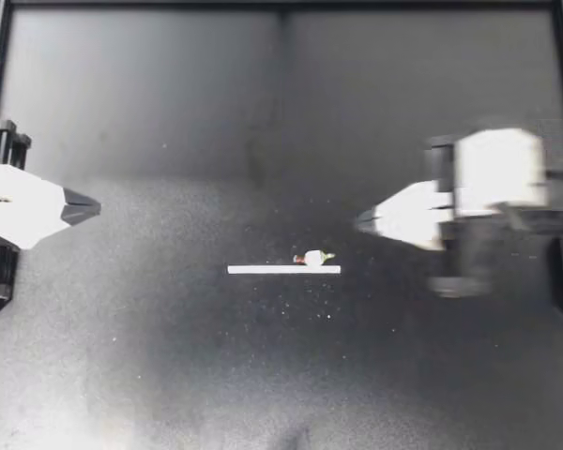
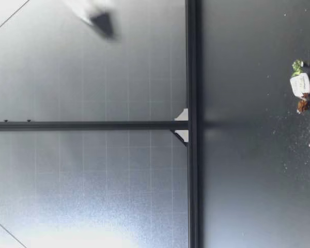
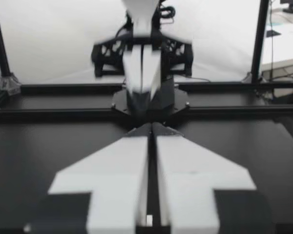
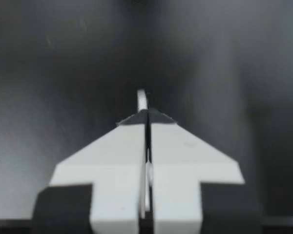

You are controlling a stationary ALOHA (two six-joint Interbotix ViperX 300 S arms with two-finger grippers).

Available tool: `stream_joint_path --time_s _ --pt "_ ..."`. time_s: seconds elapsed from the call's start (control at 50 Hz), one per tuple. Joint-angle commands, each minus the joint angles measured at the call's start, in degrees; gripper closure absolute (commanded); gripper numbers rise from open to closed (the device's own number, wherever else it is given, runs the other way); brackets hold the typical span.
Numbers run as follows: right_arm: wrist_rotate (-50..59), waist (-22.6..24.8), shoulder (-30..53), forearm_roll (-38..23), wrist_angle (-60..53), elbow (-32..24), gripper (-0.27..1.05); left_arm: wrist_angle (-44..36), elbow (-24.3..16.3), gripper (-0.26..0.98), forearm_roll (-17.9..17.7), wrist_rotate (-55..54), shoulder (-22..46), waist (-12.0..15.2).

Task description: Pick up the candy and unwrap it.

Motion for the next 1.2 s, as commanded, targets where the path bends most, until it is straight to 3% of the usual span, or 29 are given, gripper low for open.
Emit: stream_joint_path --time_s 0.0,0.38,1.18 --pt "-0.18 -1.23 5.27 -0.26 4.48 -4.22 0.79 -0.53 -1.05 0.83 0.0 0.09 0.44 -0.09" --pt "-0.18 -1.67 19.16 -1.14 12.13 -10.28 0.38 -0.53 -0.44 0.83 0.0 0.26 0.62 -0.09" --pt "-0.09 -1.23 27.95 -1.14 12.3 -12.13 0.37 -0.53 0.26 0.83 0.09 0.26 0.79 -0.09"
